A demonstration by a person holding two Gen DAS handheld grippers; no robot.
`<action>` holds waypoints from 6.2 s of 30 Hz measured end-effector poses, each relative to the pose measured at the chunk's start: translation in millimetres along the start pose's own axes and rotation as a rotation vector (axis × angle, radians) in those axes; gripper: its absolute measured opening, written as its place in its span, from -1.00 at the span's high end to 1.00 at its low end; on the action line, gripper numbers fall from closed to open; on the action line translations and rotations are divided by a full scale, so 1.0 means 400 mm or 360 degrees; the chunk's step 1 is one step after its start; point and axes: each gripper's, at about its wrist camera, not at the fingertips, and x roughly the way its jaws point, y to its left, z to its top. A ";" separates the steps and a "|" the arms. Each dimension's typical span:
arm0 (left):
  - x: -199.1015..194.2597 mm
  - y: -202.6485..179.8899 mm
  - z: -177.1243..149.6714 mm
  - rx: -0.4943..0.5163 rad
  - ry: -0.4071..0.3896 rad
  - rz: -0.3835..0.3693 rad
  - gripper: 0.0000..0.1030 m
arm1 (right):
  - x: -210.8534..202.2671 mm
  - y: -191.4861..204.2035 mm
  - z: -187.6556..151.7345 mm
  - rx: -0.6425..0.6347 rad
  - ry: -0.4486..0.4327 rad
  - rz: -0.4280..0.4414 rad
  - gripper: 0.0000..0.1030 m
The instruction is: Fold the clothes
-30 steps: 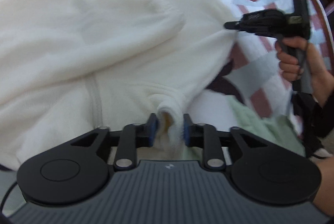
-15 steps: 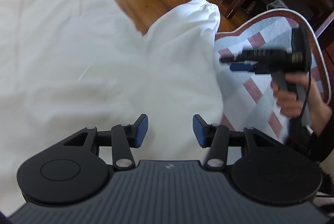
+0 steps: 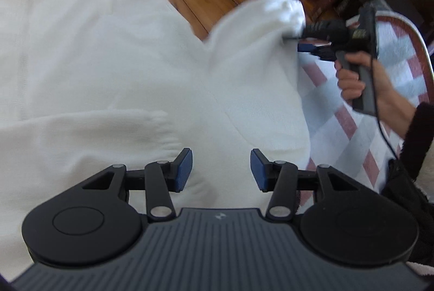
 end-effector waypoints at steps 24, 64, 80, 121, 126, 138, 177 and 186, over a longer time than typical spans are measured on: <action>-0.294 0.294 -0.277 -0.0504 -0.0431 0.0363 0.10 | -0.301 0.680 -0.757 -0.1560 0.0477 0.0746 0.45; -0.333 0.162 -0.237 -0.0443 -0.0658 0.0471 0.78 | -0.305 0.305 -0.626 -0.1338 -0.0011 -0.0124 0.92; -0.404 0.391 -0.381 -0.0929 -0.0562 0.0865 0.13 | -0.373 0.307 -0.610 -0.1228 -0.0075 -0.0071 0.92; -0.383 0.372 -0.260 -0.0745 -0.0417 0.0778 0.33 | -0.030 0.552 -0.186 -0.0330 0.0667 0.0165 -0.05; -0.330 0.362 -0.195 -0.0602 -0.0308 0.0763 0.33 | 0.092 0.606 -0.219 -0.0484 0.0572 -0.0024 0.85; -0.339 0.480 -0.221 -0.0660 -0.0309 0.0649 0.35 | 0.061 0.553 -0.181 -0.0855 0.0239 -0.0265 0.91; -0.262 1.002 0.382 -0.0339 -0.0158 0.0704 -0.28 | 0.360 0.833 0.178 -0.1127 0.0548 0.0278 -0.28; -0.216 1.108 0.463 -0.0439 -0.0223 0.0773 -0.33 | 0.450 0.820 0.219 -0.1081 0.0474 0.0290 -0.28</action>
